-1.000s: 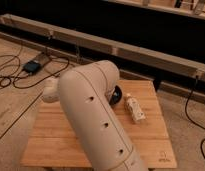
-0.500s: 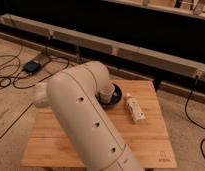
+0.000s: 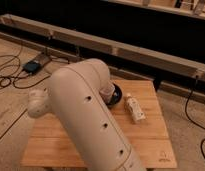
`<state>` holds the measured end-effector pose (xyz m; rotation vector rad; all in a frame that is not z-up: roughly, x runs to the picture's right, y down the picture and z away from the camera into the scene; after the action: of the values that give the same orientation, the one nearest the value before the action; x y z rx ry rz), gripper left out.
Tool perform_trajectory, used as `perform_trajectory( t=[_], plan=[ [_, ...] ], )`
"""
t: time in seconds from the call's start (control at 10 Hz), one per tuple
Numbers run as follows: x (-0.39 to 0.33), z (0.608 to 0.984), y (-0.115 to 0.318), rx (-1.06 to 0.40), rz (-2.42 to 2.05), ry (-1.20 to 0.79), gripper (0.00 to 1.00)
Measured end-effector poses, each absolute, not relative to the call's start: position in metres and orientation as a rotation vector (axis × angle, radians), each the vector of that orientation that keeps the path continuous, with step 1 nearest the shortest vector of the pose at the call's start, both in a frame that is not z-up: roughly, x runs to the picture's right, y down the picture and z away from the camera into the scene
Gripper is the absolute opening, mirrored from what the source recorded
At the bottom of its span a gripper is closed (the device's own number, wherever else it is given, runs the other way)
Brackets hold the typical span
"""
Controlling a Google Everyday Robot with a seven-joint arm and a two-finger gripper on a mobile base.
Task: Wipe the white sponge on the table
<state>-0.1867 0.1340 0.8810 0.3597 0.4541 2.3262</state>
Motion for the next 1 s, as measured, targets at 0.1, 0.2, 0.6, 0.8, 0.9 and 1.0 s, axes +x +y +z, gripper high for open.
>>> perform_trajectory(
  t=[0.1, 0.2, 0.6, 0.8, 0.9, 1.0],
  plan=[
    [-0.180, 0.876, 0.140, 0.359, 2.318, 0.464, 0.00],
    [-0.169, 0.873, 0.147, 0.367, 2.313, 0.482, 0.00],
    [-0.124, 0.884, 0.138, 0.465, 2.355, 0.533, 0.00],
    [-0.104, 0.902, 0.120, 0.547, 2.392, 0.549, 0.00],
    [-0.100, 0.910, 0.112, 0.575, 2.405, 0.553, 0.00],
    [-0.100, 0.917, 0.106, 0.598, 2.414, 0.555, 0.00]
  ],
)
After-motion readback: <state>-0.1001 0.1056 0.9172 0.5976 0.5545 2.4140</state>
